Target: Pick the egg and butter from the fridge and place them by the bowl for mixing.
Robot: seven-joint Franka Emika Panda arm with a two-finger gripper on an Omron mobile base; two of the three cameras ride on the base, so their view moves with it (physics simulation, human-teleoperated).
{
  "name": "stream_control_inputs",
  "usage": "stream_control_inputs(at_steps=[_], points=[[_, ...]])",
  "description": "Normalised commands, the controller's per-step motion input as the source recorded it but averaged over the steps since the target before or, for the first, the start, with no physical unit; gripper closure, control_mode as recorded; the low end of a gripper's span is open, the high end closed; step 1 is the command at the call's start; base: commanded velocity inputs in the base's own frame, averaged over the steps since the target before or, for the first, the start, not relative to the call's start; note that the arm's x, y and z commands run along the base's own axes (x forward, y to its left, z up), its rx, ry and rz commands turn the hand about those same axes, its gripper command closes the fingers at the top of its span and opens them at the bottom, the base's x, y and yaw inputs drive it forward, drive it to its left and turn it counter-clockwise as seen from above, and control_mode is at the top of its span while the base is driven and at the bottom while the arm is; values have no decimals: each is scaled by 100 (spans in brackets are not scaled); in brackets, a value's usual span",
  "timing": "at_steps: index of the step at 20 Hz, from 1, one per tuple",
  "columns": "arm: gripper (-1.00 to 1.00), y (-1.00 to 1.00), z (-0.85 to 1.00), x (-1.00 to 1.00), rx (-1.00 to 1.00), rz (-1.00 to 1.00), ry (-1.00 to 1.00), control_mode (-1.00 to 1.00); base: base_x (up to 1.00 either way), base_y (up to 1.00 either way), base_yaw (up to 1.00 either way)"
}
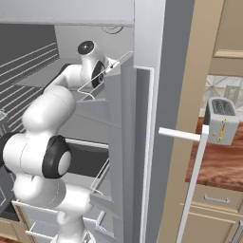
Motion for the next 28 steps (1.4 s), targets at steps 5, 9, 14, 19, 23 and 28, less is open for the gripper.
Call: stream_control_inputs(at_steps=[5,9,14,19,23,28], points=[[100,-10,-39,-19,0,-3,0,-100,0,0,0],[100,-6,-13,-59,2,-2,0,-100,0,0,0],[100,0,3,-77,5,-3,0,-100,0,0,0],[100,0,11,-75,4,0,0,-100,0,0,0],[100,5,8,-80,1,0,0,-100,0,0,0],[100,6,2,-69,0,0,2,-100,0,0,0]])
